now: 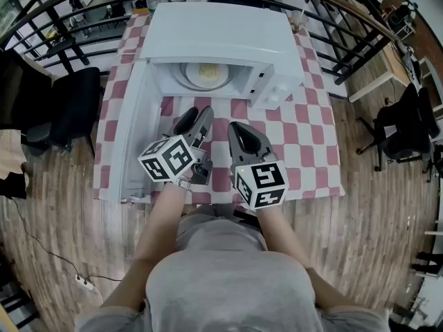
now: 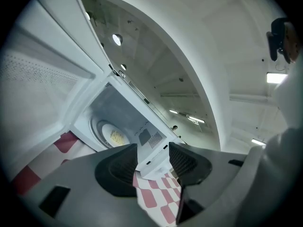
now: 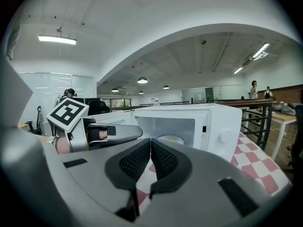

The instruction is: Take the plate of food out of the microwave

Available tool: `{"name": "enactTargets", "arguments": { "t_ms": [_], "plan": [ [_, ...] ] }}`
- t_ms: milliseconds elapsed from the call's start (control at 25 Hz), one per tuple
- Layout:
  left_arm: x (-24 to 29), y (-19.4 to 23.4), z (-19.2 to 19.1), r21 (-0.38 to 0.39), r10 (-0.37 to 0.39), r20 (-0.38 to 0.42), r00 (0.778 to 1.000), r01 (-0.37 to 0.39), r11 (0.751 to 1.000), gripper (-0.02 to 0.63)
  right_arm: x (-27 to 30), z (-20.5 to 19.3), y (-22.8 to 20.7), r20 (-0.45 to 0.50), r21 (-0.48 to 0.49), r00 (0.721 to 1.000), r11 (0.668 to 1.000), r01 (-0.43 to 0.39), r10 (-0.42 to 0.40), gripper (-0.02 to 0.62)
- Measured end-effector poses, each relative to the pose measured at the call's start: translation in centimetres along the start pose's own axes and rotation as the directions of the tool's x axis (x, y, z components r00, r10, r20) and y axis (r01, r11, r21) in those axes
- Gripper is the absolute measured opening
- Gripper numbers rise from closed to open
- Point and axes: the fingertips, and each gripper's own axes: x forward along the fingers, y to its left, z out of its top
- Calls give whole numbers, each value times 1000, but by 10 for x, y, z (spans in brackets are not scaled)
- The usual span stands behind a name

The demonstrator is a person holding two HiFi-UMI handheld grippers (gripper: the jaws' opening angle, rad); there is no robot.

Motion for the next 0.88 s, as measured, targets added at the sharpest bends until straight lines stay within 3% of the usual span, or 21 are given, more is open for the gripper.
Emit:
{"name": "enactTargets", "arguments": {
  "t_ms": [560,880],
  "plan": [
    [41,40,-17,-104,101,-32,994,-104,989,204,32,-7,-16,-24,-1,999,999,-38,38,26],
    [73,66,-29,-176,142,-42,989,-147,973,254,49,-29,-33,-59,28,997,999,-46,48,26]
  ]
}}
